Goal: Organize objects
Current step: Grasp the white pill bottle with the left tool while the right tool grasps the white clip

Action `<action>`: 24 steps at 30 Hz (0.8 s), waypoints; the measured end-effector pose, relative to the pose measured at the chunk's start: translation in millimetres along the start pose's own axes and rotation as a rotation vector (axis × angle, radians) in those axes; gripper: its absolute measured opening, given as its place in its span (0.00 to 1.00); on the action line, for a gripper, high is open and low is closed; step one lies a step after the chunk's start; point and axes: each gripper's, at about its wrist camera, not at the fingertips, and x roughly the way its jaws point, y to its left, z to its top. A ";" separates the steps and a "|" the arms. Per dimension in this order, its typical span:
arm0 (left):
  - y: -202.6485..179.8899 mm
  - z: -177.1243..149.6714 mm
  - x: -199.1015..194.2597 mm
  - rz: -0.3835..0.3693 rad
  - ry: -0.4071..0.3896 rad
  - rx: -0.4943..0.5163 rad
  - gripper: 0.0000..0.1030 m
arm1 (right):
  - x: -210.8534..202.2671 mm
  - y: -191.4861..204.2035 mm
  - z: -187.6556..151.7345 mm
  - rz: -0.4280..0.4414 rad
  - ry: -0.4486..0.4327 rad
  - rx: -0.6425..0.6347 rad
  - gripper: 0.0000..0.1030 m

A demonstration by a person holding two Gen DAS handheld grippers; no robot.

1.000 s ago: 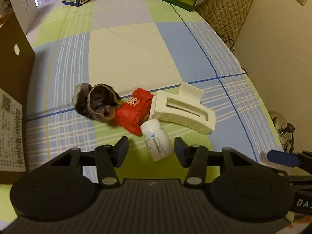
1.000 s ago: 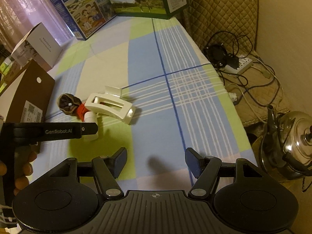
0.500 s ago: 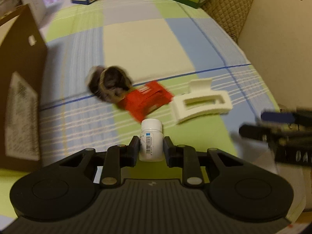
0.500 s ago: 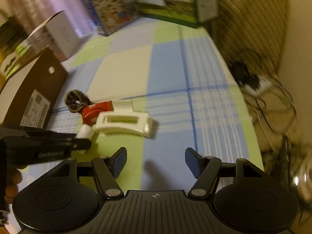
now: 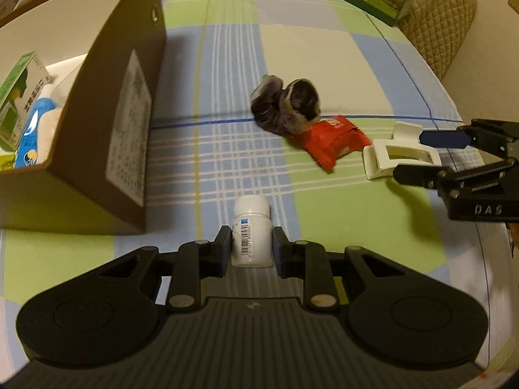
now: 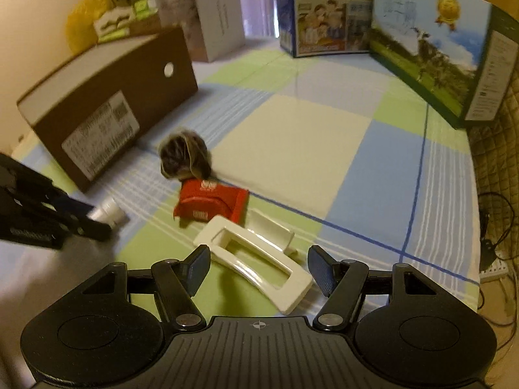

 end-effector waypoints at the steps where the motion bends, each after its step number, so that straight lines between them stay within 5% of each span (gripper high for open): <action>1: 1.8 -0.7 -0.3 0.000 0.001 -0.006 0.22 | 0.7 3.3 -0.2 0.010 0.014 -0.004 0.62; 4: 6.5 -2.7 0.2 -0.002 0.006 -0.017 0.22 | -1.4 17.6 -4.4 0.057 0.035 -0.031 0.62; 8: 8.9 -2.1 0.1 0.000 0.004 -0.023 0.22 | 2.3 30.2 -6.7 -0.036 0.020 -0.040 0.62; 19: 8.9 4.2 3.8 0.011 -0.005 -0.013 0.22 | 11.7 35.8 8.8 -0.079 -0.030 -0.052 0.61; 24: 8.2 3.3 3.6 0.015 -0.006 -0.011 0.22 | 13.5 41.0 1.6 -0.082 0.002 -0.055 0.37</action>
